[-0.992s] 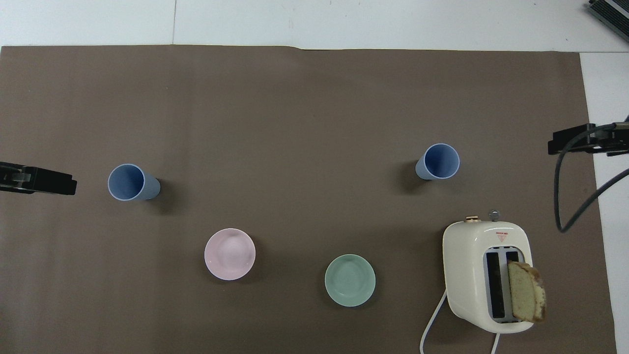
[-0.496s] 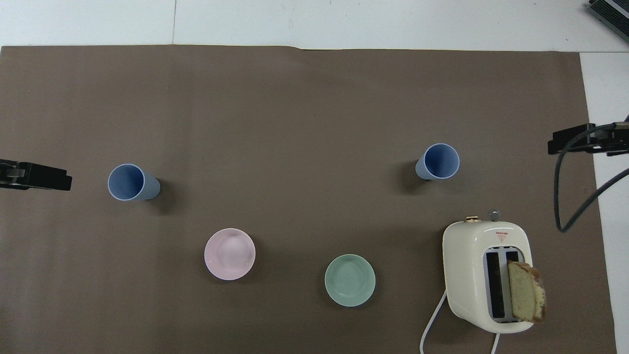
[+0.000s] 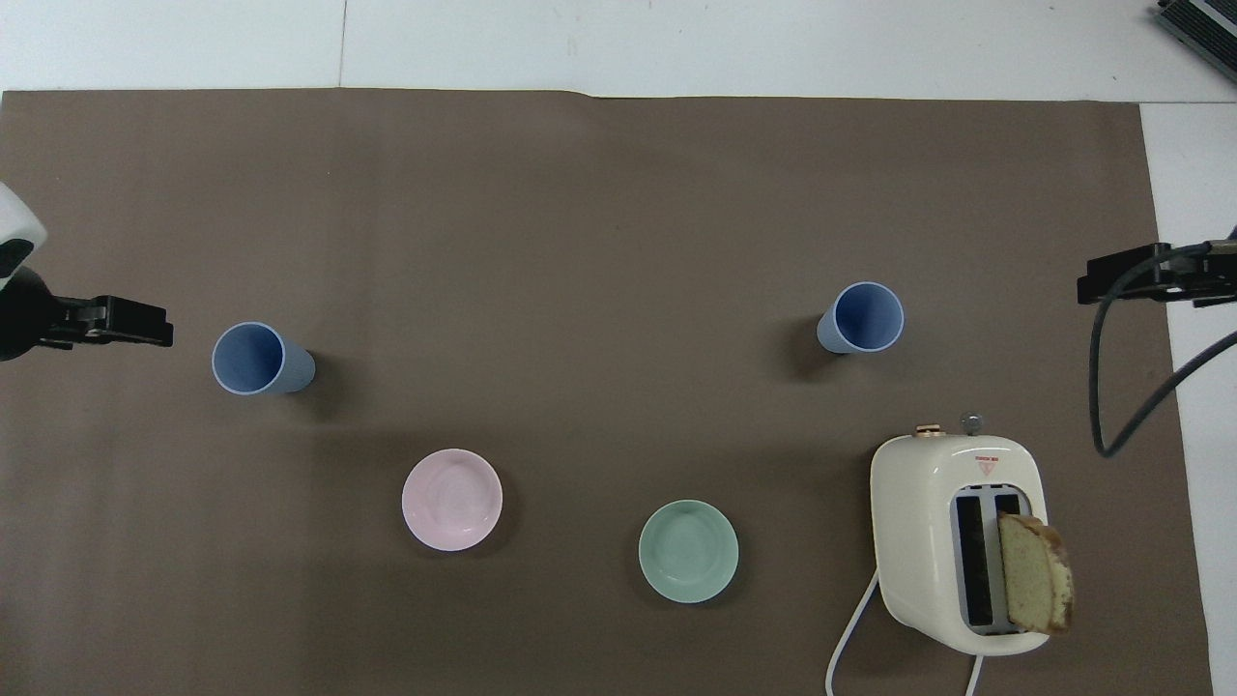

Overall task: Stack blue cups with both arms
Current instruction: 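Reach the left gripper to the blue cup nearest it and grasp it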

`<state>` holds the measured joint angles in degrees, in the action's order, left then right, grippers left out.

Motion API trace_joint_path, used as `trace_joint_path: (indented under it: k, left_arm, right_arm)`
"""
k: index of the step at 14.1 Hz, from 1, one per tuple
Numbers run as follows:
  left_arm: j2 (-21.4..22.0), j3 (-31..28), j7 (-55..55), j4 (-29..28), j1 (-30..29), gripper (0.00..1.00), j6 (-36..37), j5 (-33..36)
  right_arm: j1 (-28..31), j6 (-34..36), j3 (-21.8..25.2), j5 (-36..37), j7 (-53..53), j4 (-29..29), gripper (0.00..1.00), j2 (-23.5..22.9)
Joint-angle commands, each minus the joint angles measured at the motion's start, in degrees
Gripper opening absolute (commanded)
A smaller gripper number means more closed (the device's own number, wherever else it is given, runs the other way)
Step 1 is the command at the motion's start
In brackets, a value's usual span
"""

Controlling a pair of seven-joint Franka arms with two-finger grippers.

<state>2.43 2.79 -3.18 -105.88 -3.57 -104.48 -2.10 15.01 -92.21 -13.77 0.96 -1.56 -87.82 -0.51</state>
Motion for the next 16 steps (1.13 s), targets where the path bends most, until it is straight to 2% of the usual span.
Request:
trace_joint_path:
  k: [1, 9, 13, 14, 15, 16]
  left_arm:
    - [-0.84, 0.29, 0.81, -3.63, -0.56, 1.0, -3.8, -0.8]
    - [-5.77, 0.29, 2.13, -12.41, -1.97, 1.0, -16.53, -0.89]
    - [-7.18, 0.29, 2.13, -13.82, -1.88, 1.0, -18.04, -0.89]
    - [-7.09, 0.29, 2.13, -14.26, -1.71, 0.87, -18.22, -0.89]
    - [-7.09, 0.29, 2.22, -14.27, -1.44, 0.66, -18.22, -0.98]
    - [-7.09, 0.29, 2.39, -14.27, -1.18, 0.39, -18.22, -0.98]
  right_arm:
    - [0.72, -0.43, -0.21, -0.69, 0.94, -1.56, 1.0, 1.39]
    - [0.72, -0.43, -0.21, -0.69, 0.94, -1.56, 1.0, 1.39]
    - [0.72, -0.43, -0.21, -0.69, 0.85, -1.56, 1.0, 1.39]
    - [0.72, -0.52, -0.21, -0.69, 0.77, -1.56, 1.0, 1.39]
    - [0.72, -0.61, -0.21, -0.69, 0.77, -1.65, 1.0, 1.39]
    - [0.72, -0.52, -0.21, -0.69, 0.77, -1.56, 1.0, 1.39]
